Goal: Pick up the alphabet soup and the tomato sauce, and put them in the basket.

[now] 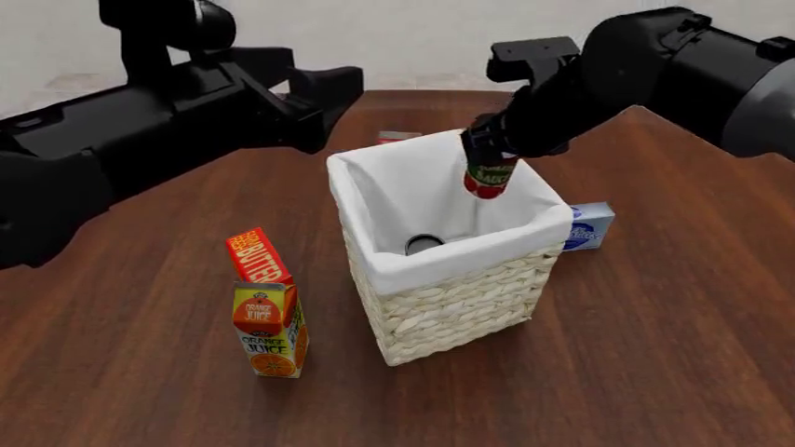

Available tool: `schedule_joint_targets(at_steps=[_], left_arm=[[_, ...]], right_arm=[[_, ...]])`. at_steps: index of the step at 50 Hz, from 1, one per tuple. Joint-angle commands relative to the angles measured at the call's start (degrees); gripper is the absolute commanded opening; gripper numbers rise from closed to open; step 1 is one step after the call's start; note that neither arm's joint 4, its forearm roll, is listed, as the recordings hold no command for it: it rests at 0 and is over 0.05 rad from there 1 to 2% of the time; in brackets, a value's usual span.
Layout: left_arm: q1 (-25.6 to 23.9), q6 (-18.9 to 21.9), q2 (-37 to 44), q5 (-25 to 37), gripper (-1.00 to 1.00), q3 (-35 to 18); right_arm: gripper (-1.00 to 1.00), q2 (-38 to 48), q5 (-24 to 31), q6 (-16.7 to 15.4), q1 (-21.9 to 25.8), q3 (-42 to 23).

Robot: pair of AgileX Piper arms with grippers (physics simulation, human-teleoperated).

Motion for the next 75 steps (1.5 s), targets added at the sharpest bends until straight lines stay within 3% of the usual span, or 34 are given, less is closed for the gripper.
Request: schedule_joint_targets(at_steps=[1, 48, 49, 75], left_arm=[[0.24, -0.22, -0.09, -0.34, 1.00, 0.47], [0.69, -0.51, -0.39, -0.79, 1.00, 1.16], [0.68, -0.55, -0.40, -0.81, 1.00, 1.19], [0.58, -0.57, -0.57, -0.84, 1.00, 1.21]], right_arm=[[-1.00, -1.75, -1.63, 1.10, 0.01, 4.62], [-1.00, -0.30, -3.73, 0.79, -0.29, 7.06], [1.00, -0.36, -3.73, 0.81, -0.20, 7.10], [1.00, -1.40, -2.62, 0.89, 0.20, 5.70]])
